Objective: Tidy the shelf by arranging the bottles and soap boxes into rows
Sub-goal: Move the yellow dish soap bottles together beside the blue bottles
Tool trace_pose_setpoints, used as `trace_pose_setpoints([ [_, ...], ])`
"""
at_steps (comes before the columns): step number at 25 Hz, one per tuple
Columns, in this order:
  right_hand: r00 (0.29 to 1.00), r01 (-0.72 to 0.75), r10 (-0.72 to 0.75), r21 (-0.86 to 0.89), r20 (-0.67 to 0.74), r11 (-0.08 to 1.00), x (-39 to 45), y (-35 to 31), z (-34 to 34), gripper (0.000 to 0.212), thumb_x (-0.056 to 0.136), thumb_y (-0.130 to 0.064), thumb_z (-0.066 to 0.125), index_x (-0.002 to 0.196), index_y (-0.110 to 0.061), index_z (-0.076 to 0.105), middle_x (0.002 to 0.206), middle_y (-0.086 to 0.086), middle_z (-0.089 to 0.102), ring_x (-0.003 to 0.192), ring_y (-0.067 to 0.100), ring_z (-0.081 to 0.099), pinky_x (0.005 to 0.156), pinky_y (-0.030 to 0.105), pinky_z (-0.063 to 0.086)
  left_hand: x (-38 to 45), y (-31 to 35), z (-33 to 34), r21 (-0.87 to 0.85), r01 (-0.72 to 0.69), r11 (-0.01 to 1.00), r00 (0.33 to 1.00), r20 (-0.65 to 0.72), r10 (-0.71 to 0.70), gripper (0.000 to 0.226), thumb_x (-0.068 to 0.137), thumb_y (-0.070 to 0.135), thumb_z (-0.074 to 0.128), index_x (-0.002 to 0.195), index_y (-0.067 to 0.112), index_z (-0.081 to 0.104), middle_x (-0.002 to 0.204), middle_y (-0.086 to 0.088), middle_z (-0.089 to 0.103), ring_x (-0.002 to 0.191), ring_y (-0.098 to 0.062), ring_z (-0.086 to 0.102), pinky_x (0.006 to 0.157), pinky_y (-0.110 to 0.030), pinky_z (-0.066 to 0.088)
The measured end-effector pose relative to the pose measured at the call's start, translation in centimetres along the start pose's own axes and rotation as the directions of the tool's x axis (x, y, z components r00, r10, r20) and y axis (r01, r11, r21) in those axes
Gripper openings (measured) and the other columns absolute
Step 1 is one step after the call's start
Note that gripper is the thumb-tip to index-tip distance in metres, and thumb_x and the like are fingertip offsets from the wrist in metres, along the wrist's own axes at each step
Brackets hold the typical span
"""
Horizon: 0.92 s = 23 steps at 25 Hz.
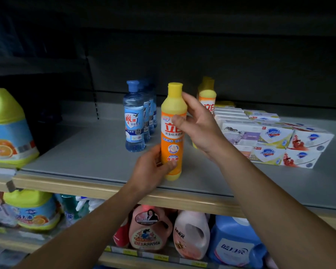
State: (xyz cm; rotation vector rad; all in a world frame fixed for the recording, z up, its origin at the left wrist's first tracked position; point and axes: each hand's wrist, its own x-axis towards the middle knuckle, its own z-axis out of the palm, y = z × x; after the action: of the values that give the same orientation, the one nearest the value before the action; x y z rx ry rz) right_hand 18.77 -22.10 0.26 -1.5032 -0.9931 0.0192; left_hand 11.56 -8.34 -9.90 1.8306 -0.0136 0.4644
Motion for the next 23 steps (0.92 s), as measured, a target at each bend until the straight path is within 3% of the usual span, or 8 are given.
trace_pose_setpoints([
  [4,0.989,-0.127,0.124,-0.041,-0.077,0.991,-0.8,1.5,0.1,0.066,0.088,-0.023,0.07,0.144,-0.034,0.036,0.136,-0.01,0.054,0.118,0.006,0.057,0.093,0.03,0.052,0.2,0.1,-0.9,0.148,-0.003,0.989,0.998,0.063,-0.007,0.063,0.076,0.038,0.074,0.134,0.026,0.053,0.121,0.01,0.067,0.11,-0.007,0.063,0.097,-0.034,0.052],
  [7,0.974,-0.223,0.207,-0.222,-0.092,0.949,-3.8,3.9,1.2,0.071,0.081,-0.034,0.075,0.139,-0.035,0.034,0.127,-0.019,0.054,0.11,0.0,0.057,0.086,0.024,0.05,0.0,-0.6,-4.4,0.37,0.045,0.928,0.999,-0.039,-0.033,0.052,0.082,0.032,0.074,0.13,0.023,0.057,0.117,0.008,0.066,0.107,-0.01,0.063,0.094,-0.03,0.051],
  [10,0.97,-0.238,0.2,-0.394,-0.136,0.888,-4.7,6.1,2.9,0.067,0.08,-0.033,0.075,0.136,-0.027,0.038,0.127,-0.011,0.06,0.107,0.008,0.061,0.093,0.035,0.052,0.0,-1.8,-8.0,0.646,0.177,0.743,0.977,-0.204,-0.055,0.045,0.084,0.035,0.069,0.128,0.024,0.06,0.118,0.0,0.067,0.105,-0.021,0.063,0.091,-0.032,0.048],
  [12,0.97,-0.228,0.164,-0.443,-0.179,0.867,-3.2,7.2,3.4,0.066,0.082,-0.031,0.074,0.137,-0.022,0.038,0.13,-0.006,0.059,0.107,0.008,0.058,0.093,0.03,0.047,0.6,-2.7,-9.5,0.759,0.237,0.606,0.967,-0.242,-0.076,0.049,0.084,0.047,0.065,0.128,0.026,0.06,0.123,-0.005,0.066,0.109,-0.029,0.061,0.091,-0.036,0.047],
  [14,0.966,-0.238,0.152,-0.493,-0.21,0.837,-0.9,8.6,3.5,0.062,0.085,-0.03,0.073,0.135,-0.017,0.038,0.132,-0.001,0.057,0.11,0.013,0.058,0.089,0.028,0.043,1.5,-3.5,-10.7,0.824,0.255,0.506,0.966,-0.236,-0.102,0.053,0.083,0.06,0.058,0.123,0.027,0.062,0.123,-0.004,0.065,0.11,-0.032,0.06,0.09,-0.038,0.049],
  [16,0.955,-0.27,0.159,-0.516,-0.25,0.813,1.8,10.5,3.6,0.058,0.086,-0.028,0.072,0.133,-0.015,0.041,0.134,0.004,0.055,0.118,0.021,0.056,0.093,0.032,0.044,2.5,-4.3,-11.8,0.862,0.241,0.446,0.97,-0.203,-0.13,0.055,0.084,0.066,0.052,0.121,0.028,0.061,0.122,-0.003,0.065,0.11,-0.031,0.06,0.09,-0.037,0.049],
  [23,0.914,-0.362,0.193,-0.501,-0.357,0.786,10.6,16.4,3.8,0.053,0.09,-0.031,0.068,0.134,-0.015,0.044,0.136,0.007,0.056,0.122,0.027,0.055,0.102,0.04,0.043,3.5,-6.5,-13.0,0.906,0.165,0.391,0.986,-0.146,-0.08,0.073,0.078,0.075,0.03,0.127,0.029,0.058,0.132,0.003,0.06,0.123,-0.023,0.053,0.105,-0.039,0.04],
])
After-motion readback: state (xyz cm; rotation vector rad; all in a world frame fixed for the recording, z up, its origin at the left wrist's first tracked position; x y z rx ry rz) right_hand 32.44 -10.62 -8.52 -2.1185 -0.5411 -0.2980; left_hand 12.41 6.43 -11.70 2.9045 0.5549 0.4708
